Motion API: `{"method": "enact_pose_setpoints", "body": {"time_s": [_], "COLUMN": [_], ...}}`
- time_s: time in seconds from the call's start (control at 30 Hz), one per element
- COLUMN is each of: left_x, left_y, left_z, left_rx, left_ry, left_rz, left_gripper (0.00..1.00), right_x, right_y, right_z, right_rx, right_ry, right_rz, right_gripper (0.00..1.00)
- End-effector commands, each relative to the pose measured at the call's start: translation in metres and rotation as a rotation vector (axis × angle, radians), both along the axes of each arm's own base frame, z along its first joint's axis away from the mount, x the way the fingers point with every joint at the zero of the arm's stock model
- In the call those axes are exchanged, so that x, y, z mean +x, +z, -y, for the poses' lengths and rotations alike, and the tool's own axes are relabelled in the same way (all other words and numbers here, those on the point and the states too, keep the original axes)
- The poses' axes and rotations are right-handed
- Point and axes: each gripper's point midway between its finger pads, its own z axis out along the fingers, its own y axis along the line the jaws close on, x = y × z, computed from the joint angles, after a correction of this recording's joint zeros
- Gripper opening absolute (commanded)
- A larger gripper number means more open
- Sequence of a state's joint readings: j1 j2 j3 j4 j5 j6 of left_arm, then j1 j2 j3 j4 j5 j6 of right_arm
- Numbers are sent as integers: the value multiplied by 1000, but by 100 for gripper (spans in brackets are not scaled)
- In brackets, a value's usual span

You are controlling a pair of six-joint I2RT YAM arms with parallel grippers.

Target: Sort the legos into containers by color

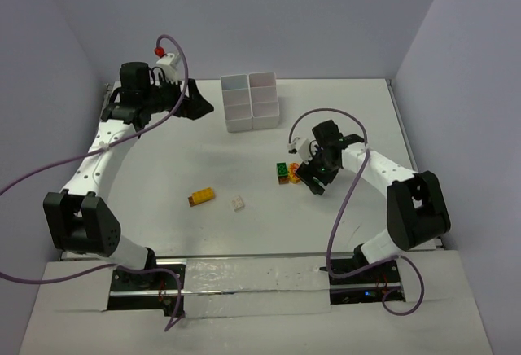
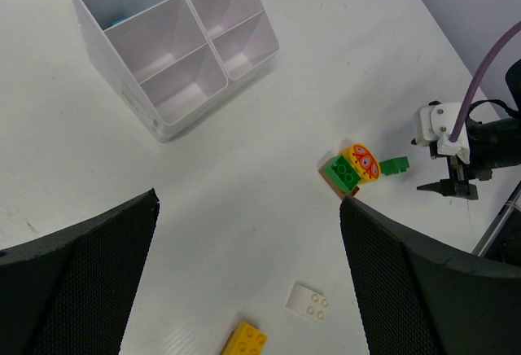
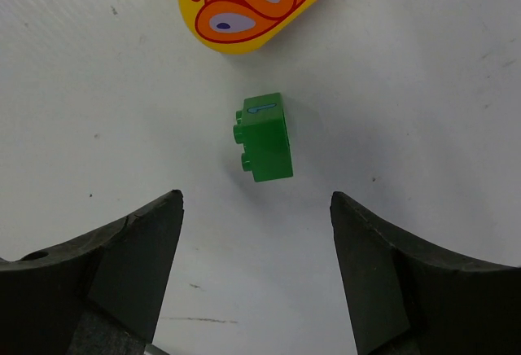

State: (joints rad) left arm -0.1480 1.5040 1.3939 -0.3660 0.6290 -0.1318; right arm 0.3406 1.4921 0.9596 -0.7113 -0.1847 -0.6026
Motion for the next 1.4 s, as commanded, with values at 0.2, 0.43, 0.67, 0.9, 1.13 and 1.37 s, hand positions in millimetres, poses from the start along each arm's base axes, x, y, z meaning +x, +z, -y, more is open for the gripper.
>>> {"method": "enact_pose_setpoints", "body": {"time_s": [0.2, 0.43, 0.67, 0.9, 1.13, 1.37], "left_x": [7, 11, 13, 14, 17, 23], "left_y": [17, 15, 12, 12, 14, 18], "left_z": [-1, 0, 2, 1, 1, -1], "left_rx": [29, 26, 21, 30, 26, 19], "left_ry": [8, 5, 0, 3, 9, 37], "left_rz": [64, 58, 49, 54, 59, 76], "left_gripper": [99, 99, 99, 99, 99, 99], "right_x": [21, 27, 38, 43, 91, 203], "right_y": [-16, -16, -9, 14, 103, 214], "right_z": [-2, -5, -16, -27, -51, -86], "right_rx": [-12, 7, 48, 93, 246, 424], "right_ry": [48, 58, 64, 86, 14, -215], "right_rz": [-11, -12, -18, -11, 146, 493], "right_gripper": [75, 51, 36, 0, 0, 0]}}
